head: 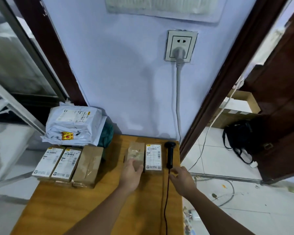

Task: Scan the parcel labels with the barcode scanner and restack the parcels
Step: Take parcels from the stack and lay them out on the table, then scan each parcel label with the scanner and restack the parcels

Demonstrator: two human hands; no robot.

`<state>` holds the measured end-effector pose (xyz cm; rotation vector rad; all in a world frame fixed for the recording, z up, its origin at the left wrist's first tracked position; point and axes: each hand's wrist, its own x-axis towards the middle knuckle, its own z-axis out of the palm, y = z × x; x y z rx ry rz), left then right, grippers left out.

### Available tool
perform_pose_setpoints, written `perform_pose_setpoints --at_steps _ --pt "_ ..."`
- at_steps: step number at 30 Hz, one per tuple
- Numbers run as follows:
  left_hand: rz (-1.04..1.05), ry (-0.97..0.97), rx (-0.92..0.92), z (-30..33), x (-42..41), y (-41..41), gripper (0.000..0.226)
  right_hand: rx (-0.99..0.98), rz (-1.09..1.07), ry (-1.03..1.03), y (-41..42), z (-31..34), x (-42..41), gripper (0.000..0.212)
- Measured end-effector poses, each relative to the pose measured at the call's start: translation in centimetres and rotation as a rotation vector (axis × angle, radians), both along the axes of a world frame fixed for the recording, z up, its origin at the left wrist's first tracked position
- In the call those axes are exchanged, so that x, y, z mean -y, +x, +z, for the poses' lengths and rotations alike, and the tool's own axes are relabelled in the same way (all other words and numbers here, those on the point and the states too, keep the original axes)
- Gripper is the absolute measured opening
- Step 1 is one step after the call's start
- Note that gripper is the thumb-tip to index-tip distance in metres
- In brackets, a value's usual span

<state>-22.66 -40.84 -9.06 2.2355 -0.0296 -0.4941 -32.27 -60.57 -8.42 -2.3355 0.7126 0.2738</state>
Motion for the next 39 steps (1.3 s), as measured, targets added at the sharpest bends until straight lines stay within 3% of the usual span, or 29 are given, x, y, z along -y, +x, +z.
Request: perform_pose_setpoints --at_steps 7,17,22,27,31,39 --pt "0.123 -0.019 -0.045 0.2 3.3 -2.4 0.046 -0.004 0.086 0.069 -0.1 -0.4 3.7 0.033" --pt "0.125 0.014 -0.047 -2.2 8.0 -0.5 0.048 0.026 0.056 0.374 5.5 -1.6 2.0 0.052" --pt "0.202 0.061 0.004 -4.1 8.8 0.1 0.047 0.005 0.075 0.409 6.8 -4.2 0.5 0.039" --pt "0.412 -0.189 -0.105 -2.4 9.2 -0.9 0.048 0.144 -0.155 0.479 5.4 -4.6 1.4 0.045" --pt "0.483 -0.373 -0.164 -1.0 8.7 -2.6 0.046 0.259 -0.324 0.662 3.0 -3.4 2.4 0.031" --pt "0.416 -0.510 -0.313 0.3 5.4 -5.0 0.040 0.295 -0.123 0.803 -0.6 -1.7 0.8 0.022"
